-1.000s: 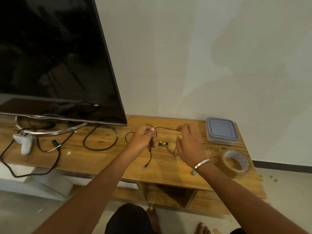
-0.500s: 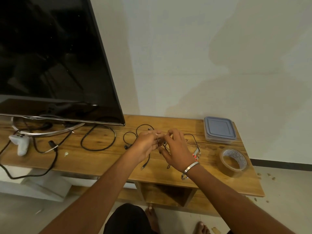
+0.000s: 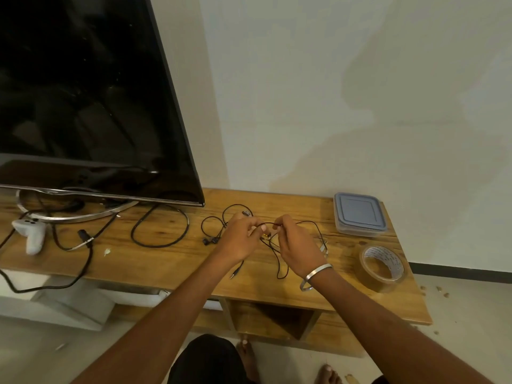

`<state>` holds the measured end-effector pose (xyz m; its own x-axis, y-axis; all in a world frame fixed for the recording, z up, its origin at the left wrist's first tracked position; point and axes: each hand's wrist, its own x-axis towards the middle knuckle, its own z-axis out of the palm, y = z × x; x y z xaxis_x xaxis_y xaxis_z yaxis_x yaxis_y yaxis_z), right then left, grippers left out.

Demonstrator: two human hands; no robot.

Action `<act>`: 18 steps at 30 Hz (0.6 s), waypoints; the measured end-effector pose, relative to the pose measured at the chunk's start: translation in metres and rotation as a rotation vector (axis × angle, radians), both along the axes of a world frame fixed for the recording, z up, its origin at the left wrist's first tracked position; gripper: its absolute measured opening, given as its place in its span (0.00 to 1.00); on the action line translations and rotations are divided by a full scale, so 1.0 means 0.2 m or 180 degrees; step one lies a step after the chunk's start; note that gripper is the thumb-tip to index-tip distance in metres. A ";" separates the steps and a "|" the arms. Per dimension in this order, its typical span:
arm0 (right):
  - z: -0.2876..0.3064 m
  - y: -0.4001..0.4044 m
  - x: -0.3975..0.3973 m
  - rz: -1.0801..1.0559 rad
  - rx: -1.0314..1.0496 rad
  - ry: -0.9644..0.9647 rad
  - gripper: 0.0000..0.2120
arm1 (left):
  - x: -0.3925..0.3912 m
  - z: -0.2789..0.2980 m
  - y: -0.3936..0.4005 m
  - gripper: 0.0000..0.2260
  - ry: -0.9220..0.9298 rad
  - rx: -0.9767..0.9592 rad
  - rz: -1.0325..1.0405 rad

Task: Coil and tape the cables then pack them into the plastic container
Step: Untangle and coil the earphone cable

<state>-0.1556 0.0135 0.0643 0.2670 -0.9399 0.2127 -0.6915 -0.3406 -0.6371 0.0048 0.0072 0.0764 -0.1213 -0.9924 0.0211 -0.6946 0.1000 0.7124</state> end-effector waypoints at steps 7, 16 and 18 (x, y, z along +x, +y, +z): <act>-0.01 -0.04 -0.09 -0.0458 -0.0129 0.0445 0.10 | 0.05 0.07 0.02 0.11 0.1620 0.0650 0.0042; 0.01 -0.04 -0.10 -0.0152 -0.0120 0.0164 0.08 | 0.04 0.05 0.01 0.09 0.0856 0.0126 -0.0245; 0.05 -0.01 -0.05 0.0113 -0.0151 0.0010 0.11 | 0.01 0.06 0.02 0.09 0.0740 0.0054 -0.0418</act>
<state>-0.1656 0.0106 0.0748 0.3008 -0.9187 0.2558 -0.6803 -0.3947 -0.6175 0.0071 0.0102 0.0882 -0.2429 -0.9689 0.0470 -0.4941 0.1652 0.8536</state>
